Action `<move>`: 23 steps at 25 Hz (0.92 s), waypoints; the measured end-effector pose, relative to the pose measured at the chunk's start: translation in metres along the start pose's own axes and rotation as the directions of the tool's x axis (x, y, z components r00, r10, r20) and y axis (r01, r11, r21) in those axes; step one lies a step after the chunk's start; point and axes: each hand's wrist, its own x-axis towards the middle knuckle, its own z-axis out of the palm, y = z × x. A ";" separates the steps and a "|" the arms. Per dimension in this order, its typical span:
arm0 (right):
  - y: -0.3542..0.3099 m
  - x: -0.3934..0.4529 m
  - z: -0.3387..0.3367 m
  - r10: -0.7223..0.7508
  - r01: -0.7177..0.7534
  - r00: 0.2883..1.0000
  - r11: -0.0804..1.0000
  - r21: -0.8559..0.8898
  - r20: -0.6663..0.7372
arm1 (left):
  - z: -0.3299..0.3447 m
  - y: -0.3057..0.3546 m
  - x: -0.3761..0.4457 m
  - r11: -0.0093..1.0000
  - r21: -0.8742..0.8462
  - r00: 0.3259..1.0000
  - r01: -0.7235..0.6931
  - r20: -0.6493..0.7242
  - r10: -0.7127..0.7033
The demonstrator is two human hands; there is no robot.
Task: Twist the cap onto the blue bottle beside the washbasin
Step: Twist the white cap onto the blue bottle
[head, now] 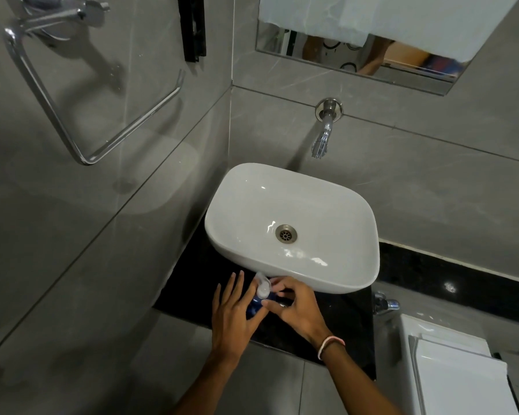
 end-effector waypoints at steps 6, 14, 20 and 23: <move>-0.005 0.010 0.003 -0.079 0.082 0.996 0.994 -0.070 0.042 | 0.002 -0.002 0.002 0.999 0.039 1.000 -0.007 0.022 0.006; -0.003 0.015 0.005 -0.089 0.099 0.990 0.991 -0.091 0.108 | 0.001 -0.001 0.002 0.998 0.051 1.000 -0.030 0.002 0.030; -0.007 0.015 0.007 -0.076 0.077 0.997 0.993 -0.089 0.014 | -0.003 0.000 0.005 0.999 0.042 0.999 -0.031 0.012 0.031; -0.003 0.016 0.001 -0.137 0.148 0.986 0.982 -0.120 0.099 | -0.004 0.001 0.005 0.998 0.055 0.999 -0.035 0.013 0.034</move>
